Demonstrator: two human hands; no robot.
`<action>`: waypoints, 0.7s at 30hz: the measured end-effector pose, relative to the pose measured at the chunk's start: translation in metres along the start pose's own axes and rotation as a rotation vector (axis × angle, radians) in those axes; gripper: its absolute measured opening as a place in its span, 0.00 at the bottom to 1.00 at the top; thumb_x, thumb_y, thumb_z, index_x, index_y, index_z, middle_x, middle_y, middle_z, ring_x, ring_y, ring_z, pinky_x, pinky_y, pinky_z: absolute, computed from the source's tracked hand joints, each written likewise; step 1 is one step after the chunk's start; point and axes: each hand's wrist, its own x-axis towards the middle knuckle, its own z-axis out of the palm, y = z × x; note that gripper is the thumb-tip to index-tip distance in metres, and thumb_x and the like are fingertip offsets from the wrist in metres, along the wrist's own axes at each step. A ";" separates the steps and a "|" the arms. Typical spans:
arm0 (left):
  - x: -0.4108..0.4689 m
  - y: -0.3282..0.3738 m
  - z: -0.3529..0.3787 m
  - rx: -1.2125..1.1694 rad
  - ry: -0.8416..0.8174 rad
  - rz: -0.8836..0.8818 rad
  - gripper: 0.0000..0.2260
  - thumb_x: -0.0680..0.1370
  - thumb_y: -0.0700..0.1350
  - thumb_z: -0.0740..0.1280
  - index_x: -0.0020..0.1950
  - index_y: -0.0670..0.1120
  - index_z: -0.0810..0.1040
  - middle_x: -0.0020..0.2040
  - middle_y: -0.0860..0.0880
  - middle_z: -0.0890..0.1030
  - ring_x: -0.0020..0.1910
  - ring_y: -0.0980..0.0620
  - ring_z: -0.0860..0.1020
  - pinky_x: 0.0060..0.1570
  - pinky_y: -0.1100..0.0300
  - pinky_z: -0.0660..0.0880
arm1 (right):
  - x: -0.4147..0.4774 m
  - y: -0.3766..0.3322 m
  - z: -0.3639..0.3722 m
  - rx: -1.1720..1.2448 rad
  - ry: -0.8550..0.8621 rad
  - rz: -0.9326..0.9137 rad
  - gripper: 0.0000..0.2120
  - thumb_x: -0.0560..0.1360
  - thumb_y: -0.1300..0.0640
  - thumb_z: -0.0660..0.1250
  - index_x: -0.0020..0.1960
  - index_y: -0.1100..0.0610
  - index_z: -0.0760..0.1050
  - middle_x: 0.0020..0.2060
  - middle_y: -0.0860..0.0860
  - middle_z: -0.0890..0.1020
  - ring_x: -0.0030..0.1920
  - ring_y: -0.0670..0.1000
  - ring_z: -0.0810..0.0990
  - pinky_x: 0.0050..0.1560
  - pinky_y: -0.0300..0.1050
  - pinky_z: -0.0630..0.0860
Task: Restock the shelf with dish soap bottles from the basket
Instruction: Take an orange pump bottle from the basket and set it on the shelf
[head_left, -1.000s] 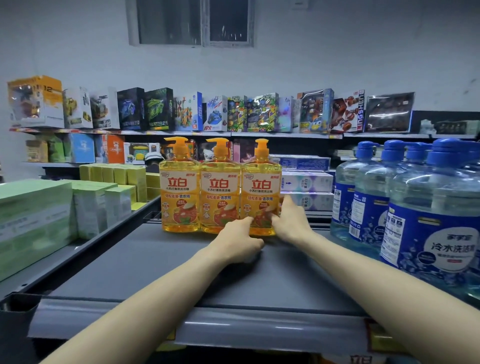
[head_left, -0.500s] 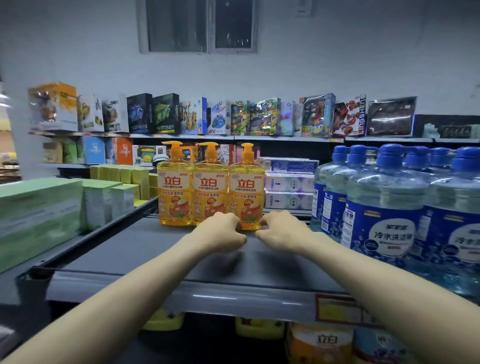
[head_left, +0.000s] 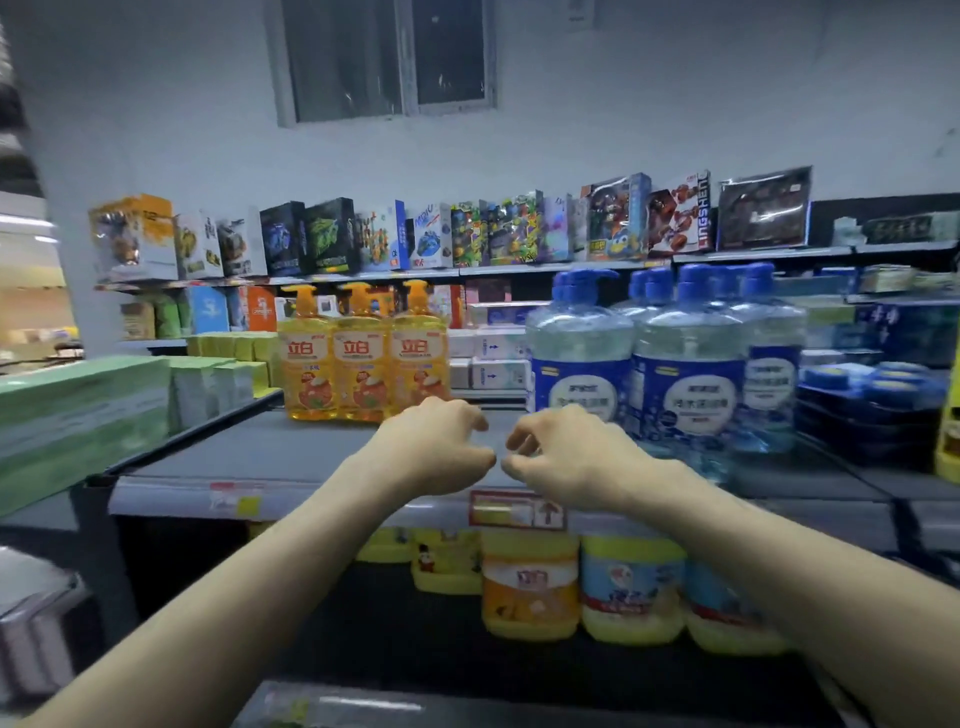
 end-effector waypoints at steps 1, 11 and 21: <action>-0.009 0.020 0.004 -0.011 -0.012 0.016 0.24 0.79 0.57 0.67 0.75 0.55 0.76 0.70 0.49 0.80 0.66 0.48 0.79 0.62 0.48 0.80 | -0.018 0.012 -0.006 -0.017 0.011 0.007 0.21 0.79 0.37 0.65 0.66 0.46 0.80 0.59 0.45 0.85 0.58 0.50 0.83 0.57 0.52 0.81; -0.048 0.229 0.092 0.033 -0.074 0.266 0.19 0.79 0.57 0.64 0.70 0.56 0.78 0.64 0.47 0.82 0.60 0.42 0.81 0.58 0.49 0.80 | -0.202 0.176 -0.040 -0.245 0.068 0.258 0.21 0.77 0.34 0.60 0.64 0.43 0.76 0.57 0.50 0.83 0.57 0.59 0.82 0.48 0.53 0.72; -0.043 0.426 0.217 0.027 -0.335 0.613 0.18 0.82 0.57 0.62 0.70 0.54 0.77 0.63 0.46 0.81 0.58 0.40 0.81 0.46 0.54 0.71 | -0.383 0.325 -0.036 -0.294 0.023 0.721 0.18 0.80 0.36 0.60 0.59 0.47 0.75 0.52 0.51 0.83 0.52 0.59 0.82 0.43 0.51 0.69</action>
